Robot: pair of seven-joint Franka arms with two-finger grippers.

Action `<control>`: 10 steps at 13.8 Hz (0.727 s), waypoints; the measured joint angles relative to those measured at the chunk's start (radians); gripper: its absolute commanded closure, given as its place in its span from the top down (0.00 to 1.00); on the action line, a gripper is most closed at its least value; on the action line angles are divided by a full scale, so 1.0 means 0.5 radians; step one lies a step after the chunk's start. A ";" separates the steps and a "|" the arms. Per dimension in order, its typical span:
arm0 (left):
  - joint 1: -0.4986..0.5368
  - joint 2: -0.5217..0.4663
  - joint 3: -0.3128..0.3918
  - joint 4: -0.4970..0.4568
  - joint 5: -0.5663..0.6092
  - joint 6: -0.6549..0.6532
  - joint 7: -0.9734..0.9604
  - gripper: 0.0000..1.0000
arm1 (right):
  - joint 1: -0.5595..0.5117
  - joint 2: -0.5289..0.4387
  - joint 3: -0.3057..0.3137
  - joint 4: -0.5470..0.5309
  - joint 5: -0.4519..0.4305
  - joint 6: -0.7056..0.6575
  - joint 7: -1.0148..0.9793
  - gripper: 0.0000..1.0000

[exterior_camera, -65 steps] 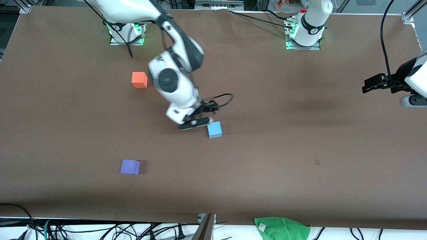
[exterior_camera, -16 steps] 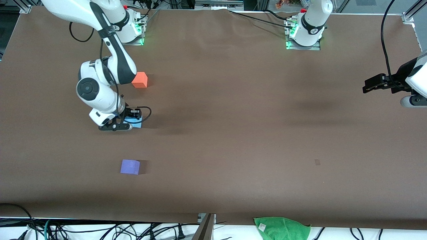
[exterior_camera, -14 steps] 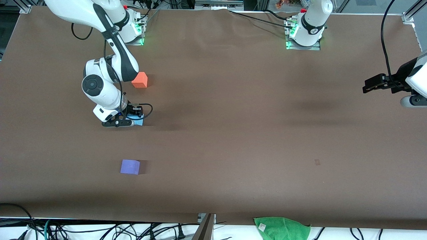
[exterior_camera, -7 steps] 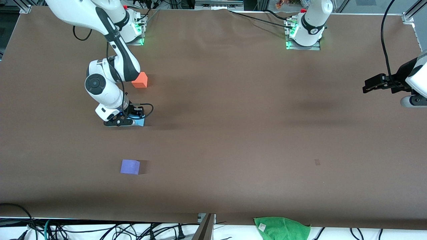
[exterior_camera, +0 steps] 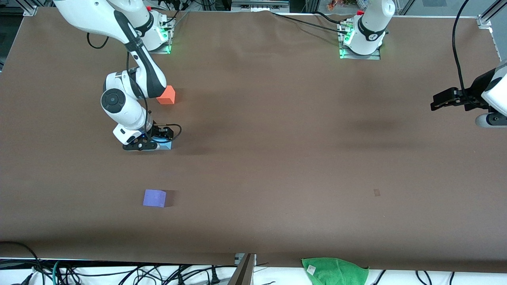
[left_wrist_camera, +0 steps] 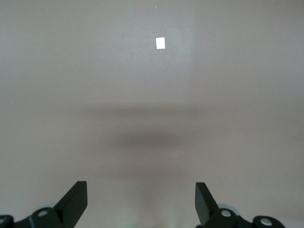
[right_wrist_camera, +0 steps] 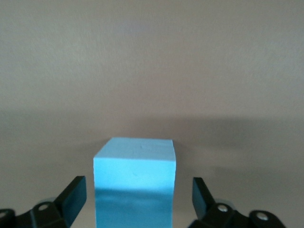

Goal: Place blue block between orange and purple blocks
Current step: 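Lower the blue cube, open the right gripper and withdraw it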

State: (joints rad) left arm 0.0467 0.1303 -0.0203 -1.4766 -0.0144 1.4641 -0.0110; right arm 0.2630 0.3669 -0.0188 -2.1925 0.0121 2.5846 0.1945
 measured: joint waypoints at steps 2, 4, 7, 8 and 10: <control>0.000 0.000 0.000 0.000 0.000 0.000 0.000 1.00 | 0.000 -0.033 0.000 0.070 0.000 -0.033 0.000 1.00; 0.000 0.000 0.000 0.000 0.000 0.000 0.000 1.00 | 0.000 -0.106 -0.001 0.187 0.000 -0.216 0.000 1.00; 0.000 0.000 0.000 0.000 0.000 0.000 0.000 1.00 | -0.001 -0.241 -0.030 0.559 0.000 -0.854 0.000 1.00; 0.000 0.000 0.000 0.000 0.000 0.000 0.000 1.00 | -0.001 -0.296 -0.047 0.702 0.000 -1.090 -0.001 1.00; 0.000 0.000 0.000 0.000 0.000 0.000 0.000 1.00 | -0.001 -0.430 -0.067 0.942 0.000 -1.469 -0.005 1.00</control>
State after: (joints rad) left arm 0.0468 0.1303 -0.0203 -1.4766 -0.0144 1.4641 -0.0110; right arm 0.2624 0.1517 -0.0521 -1.7215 0.0119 1.8499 0.1918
